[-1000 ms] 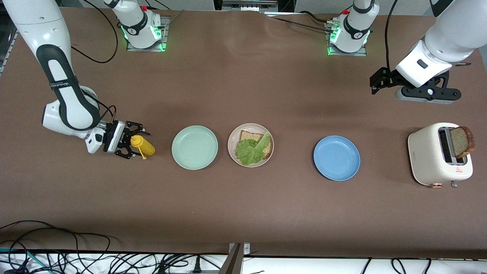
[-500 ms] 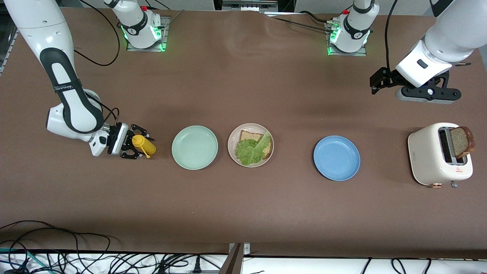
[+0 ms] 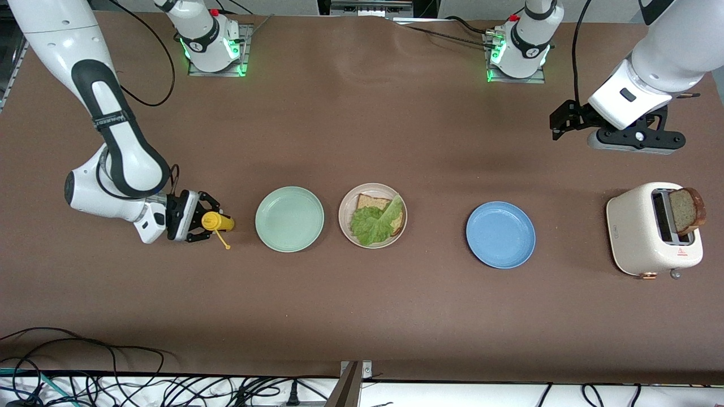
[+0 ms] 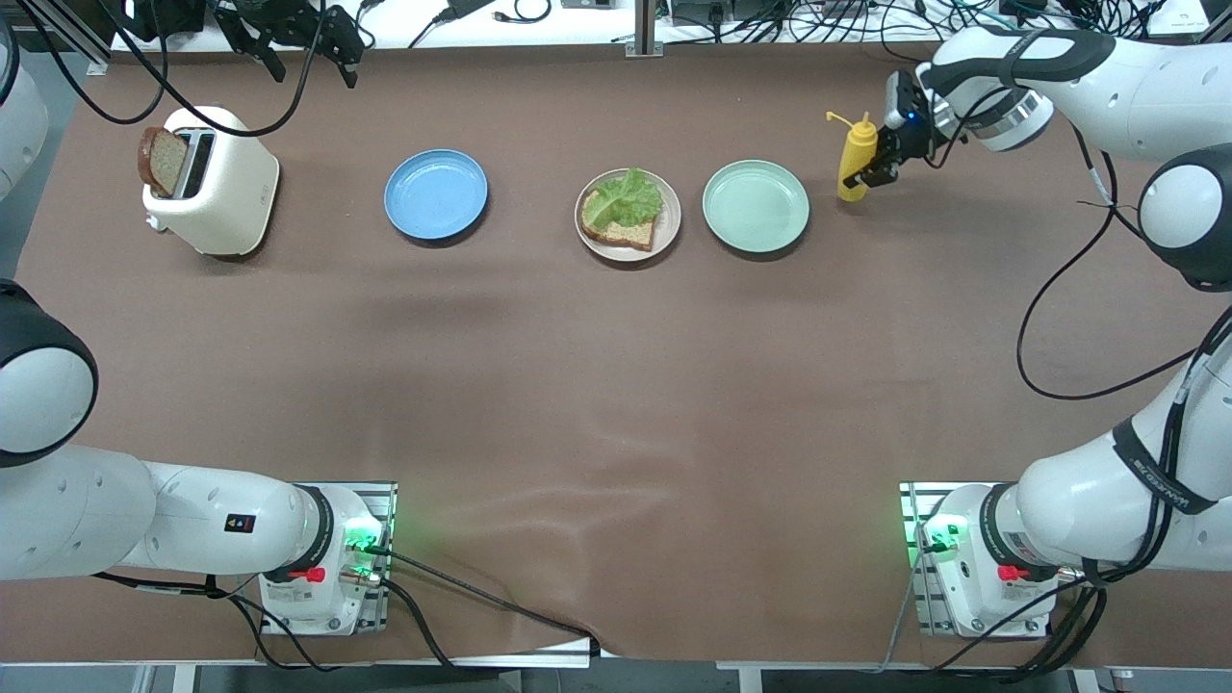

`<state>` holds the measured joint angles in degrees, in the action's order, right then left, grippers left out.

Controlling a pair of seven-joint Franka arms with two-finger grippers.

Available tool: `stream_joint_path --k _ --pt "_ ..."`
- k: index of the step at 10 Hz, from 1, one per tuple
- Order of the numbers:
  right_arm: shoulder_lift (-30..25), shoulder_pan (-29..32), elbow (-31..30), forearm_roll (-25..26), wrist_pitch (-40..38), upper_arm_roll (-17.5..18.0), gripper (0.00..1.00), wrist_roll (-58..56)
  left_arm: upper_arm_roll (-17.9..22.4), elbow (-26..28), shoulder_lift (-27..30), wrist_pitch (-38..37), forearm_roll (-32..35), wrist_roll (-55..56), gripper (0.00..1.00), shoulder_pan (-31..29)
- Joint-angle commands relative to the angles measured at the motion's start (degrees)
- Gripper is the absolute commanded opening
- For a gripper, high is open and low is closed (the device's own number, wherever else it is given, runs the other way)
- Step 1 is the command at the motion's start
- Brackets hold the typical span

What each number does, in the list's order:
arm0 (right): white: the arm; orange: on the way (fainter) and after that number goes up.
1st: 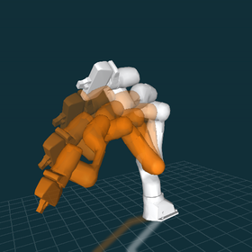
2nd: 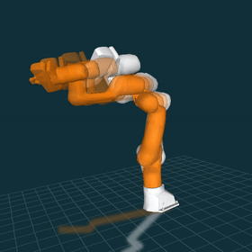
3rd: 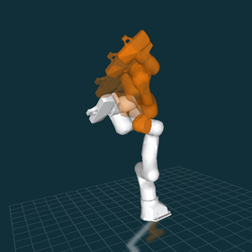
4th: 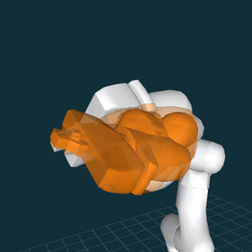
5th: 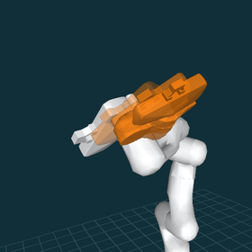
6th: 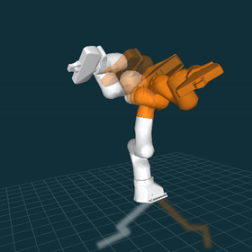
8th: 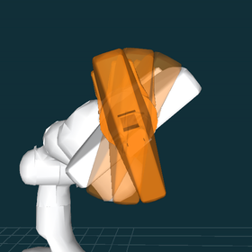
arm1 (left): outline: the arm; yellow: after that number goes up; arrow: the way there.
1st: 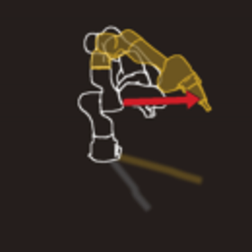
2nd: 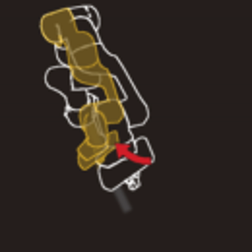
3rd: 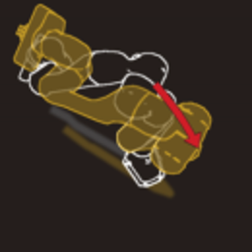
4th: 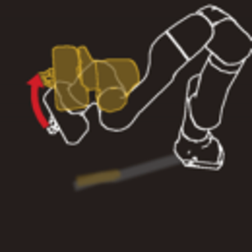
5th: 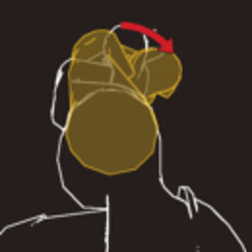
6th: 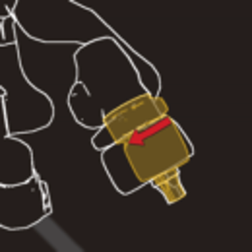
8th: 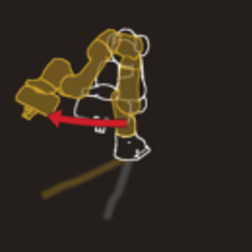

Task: Make sandwich on beige plate with both arms
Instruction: 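Lift the mustard bottle and carry it over the sandwich with the right gripper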

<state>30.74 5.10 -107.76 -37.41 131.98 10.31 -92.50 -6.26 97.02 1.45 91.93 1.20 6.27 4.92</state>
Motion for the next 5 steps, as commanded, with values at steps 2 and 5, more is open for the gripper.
stream_joint_path --k 2,5 --pt "-3.5 -1.0 1.8 11.4 -0.3 4.2 0.07 20.9 0.3 0.7 1.0 0.4 -0.2 0.2 1.00 0.4" --pt "-4.5 -3.8 4.5 21.6 -0.8 7.2 0.07 40.7 0.4 0.7 1.0 0.4 -0.2 0.2 1.00 0.4"
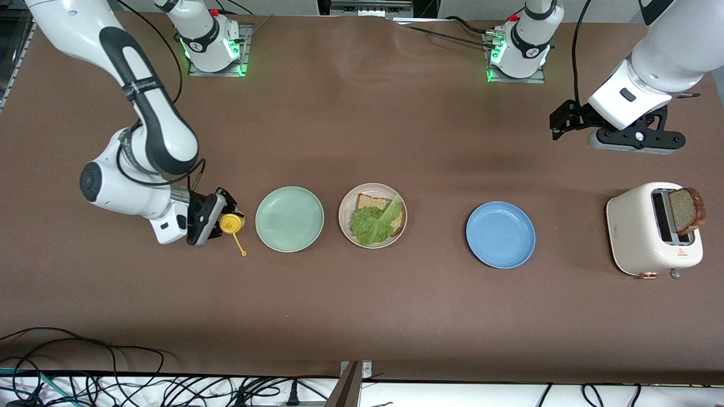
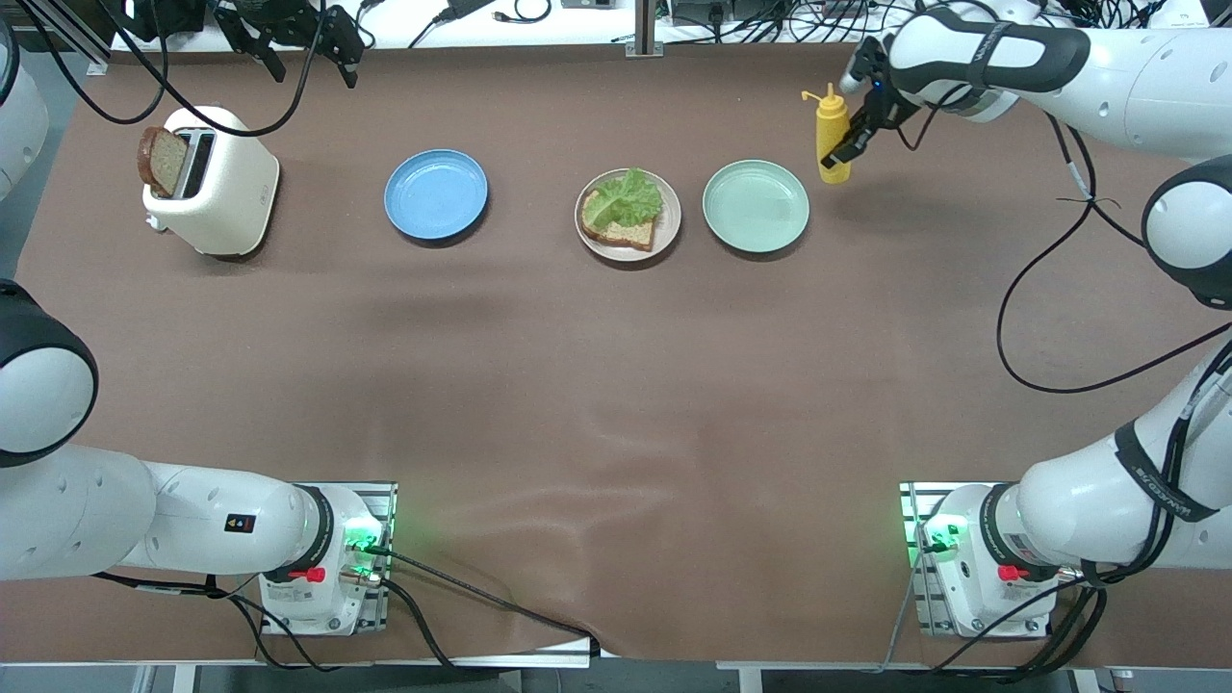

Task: Make sandwich on beige plate with both arms
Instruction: 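Lift the mustard bottle and carry it over the sandwich with the right gripper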

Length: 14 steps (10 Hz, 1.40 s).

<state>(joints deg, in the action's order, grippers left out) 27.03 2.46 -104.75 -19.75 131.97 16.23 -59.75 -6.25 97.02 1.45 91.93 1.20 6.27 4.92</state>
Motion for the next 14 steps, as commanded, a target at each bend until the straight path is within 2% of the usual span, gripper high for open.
stream_joint_path --k 1,3,5,6,7,10,13,14 --pt "-0.8 -2.9 2.4 7.1 -1.2 1.3 0.07 13.2 0.4 0.7 1.0 0.4 -0.2 0.2 1.00 0.4" --pt "-0.8 -7.8 4.5 11.3 -2.8 1.2 0.07 24.4 0.3 0.7 1.0 0.4 -0.2 0.2 1.00 0.4" --pt "0.1 -14.1 9.0 21.6 -7.7 0.8 0.07 41.4 0.3 0.7 1.0 0.4 -0.2 0.1 1.00 0.4" --pt "0.7 -16.4 10.2 24.6 -9.3 0.8 0.07 47.6 0.3 0.7 1.0 0.4 -0.2 0.2 1.00 0.4" --pt "1.4 -18.4 11.6 24.8 -10.6 0.2 0.07 50.1 0.3 0.7 1.0 0.4 -0.2 0.2 1.00 0.4" --pt "6.0 -29.5 20.4 24.9 -17.6 -7.5 0.06 55.7 0.3 0.7 1.0 0.4 -0.2 0.2 1.00 0.4" --pt "9.2 -39.4 25.6 24.9 -23.4 -15.7 0.05 59.0 0.3 0.7 1.0 0.4 -0.2 0.2 1.00 0.4" --pt "10.9 -40.9 28.1 24.9 -25.9 -16.4 0.05 59.3 0.3 0.7 1.0 0.4 -0.2 0.2 1.00 0.4"
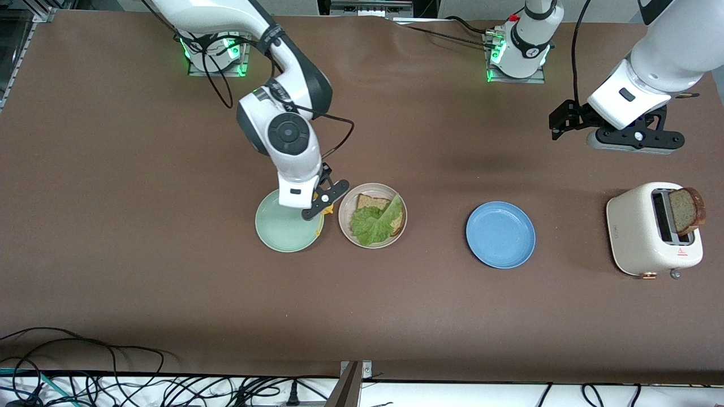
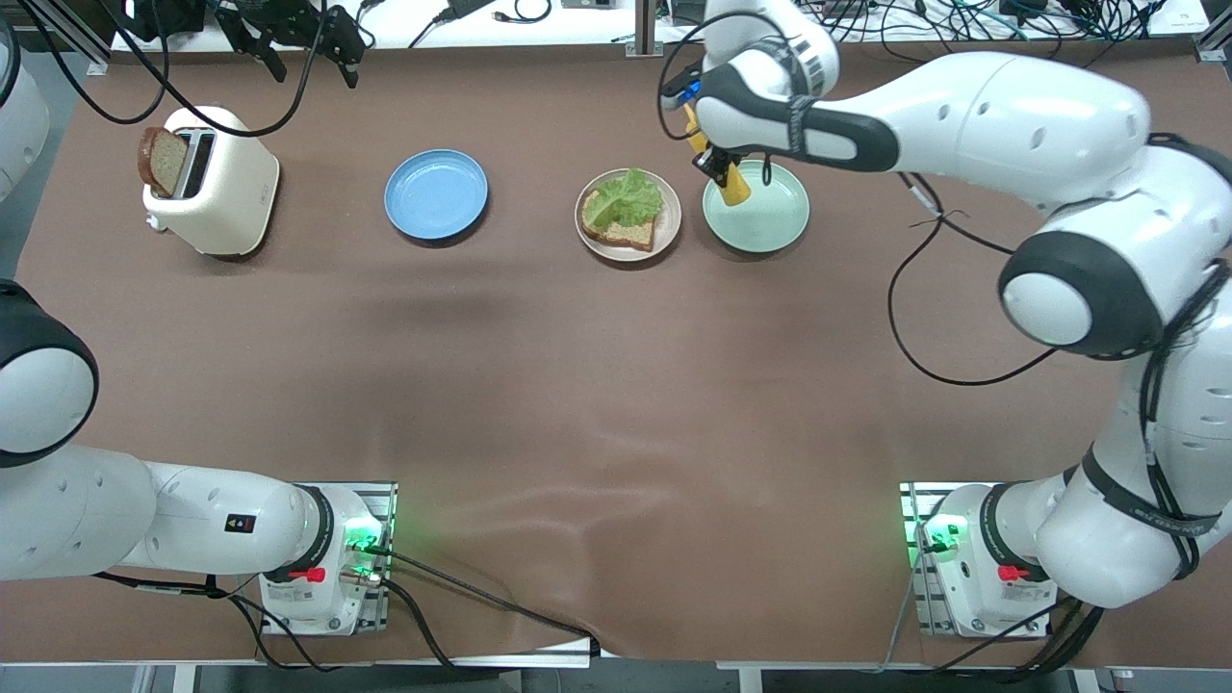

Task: Make sandwich on beige plate with both arms
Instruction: 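Lift the mustard bottle and carry it over the sandwich with the right gripper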

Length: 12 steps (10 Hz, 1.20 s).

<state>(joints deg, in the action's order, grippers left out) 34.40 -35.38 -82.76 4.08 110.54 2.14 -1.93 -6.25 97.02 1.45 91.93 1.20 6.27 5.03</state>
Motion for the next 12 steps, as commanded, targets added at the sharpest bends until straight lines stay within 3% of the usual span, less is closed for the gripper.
stream_joint_path --k 1,4,8,12 --pt "5.5 -5.0 8.6 1.5 -6.6 -3.2 0.05 1.5 0.3 0.7 1.0 0.4 -0.2 0.2 1.00 0.3" --pt "11.5 -12.8 15.2 2.3 -12.9 -8.7 0.05 1.5 0.3 0.7 1.0 0.4 -0.2 0.1 1.00 0.3" --pt "18.0 -16.7 21.3 6.6 -19.4 -8.8 0.04 1.3 0.3 0.7 1.0 0.4 -0.2 0.2 1.00 0.3" --pt "20.4 -18.4 21.9 11.0 -24.6 -8.6 0.00 -0.8 0.3 0.7 1.0 0.4 -0.1 0.1 1.00 0.3"
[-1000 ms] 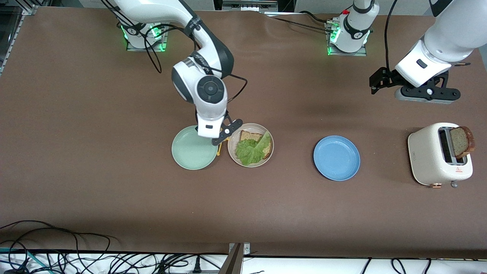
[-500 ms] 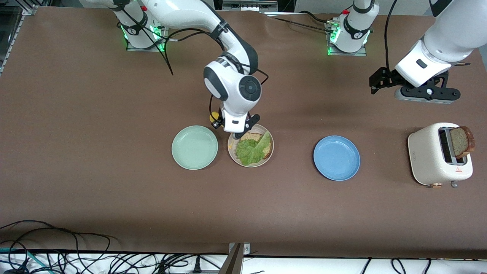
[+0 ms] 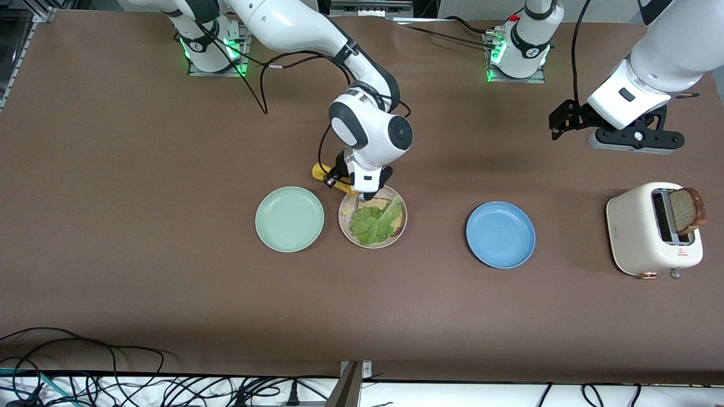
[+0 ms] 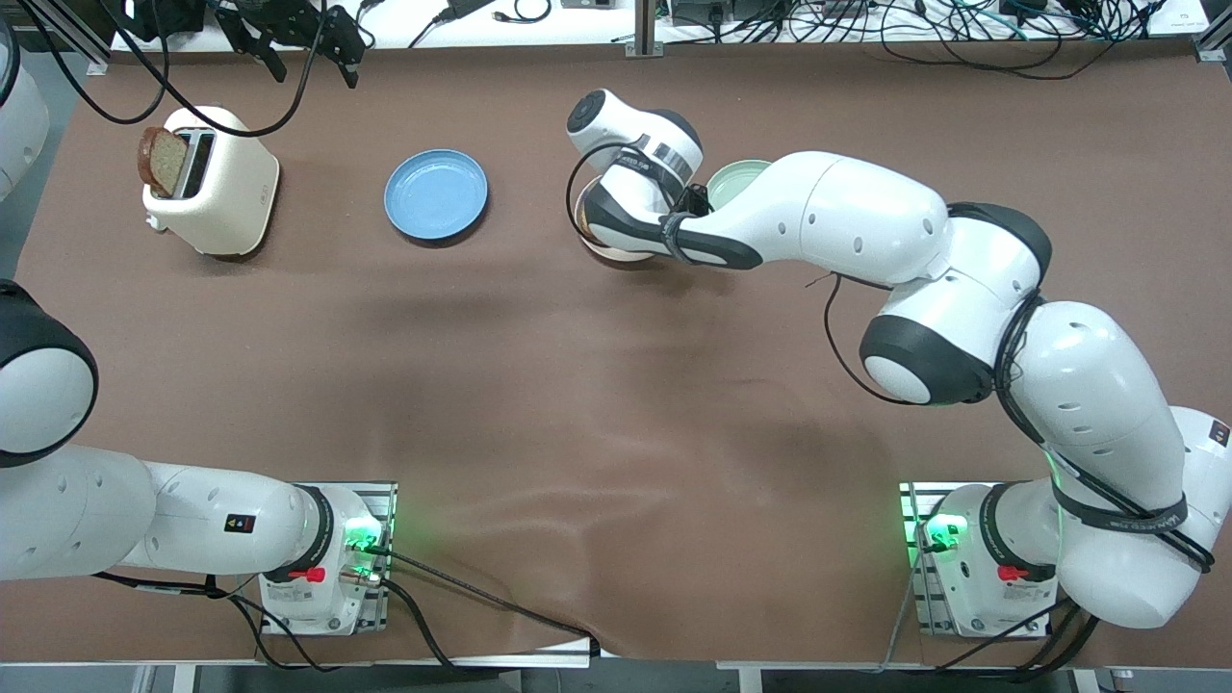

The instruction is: Make sandwich on beige plate with both arms

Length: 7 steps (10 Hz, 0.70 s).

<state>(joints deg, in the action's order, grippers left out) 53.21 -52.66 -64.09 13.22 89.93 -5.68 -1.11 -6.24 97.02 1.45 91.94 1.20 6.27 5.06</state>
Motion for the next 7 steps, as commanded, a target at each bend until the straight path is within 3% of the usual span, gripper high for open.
stream_joint_path --k 1,7 --pt "1.9 -1.5 3.2 2.8 -5.7 -0.6 0.00 -4.3 0.3 0.7 1.0 0.3 -0.2 0.1 1.00 0.3" --pt "3.0 -1.2 6.6 3.4 -12.0 -1.2 0.00 -11.6 0.3 0.7 1.0 0.3 -0.1 0.1 1.00 0.3"
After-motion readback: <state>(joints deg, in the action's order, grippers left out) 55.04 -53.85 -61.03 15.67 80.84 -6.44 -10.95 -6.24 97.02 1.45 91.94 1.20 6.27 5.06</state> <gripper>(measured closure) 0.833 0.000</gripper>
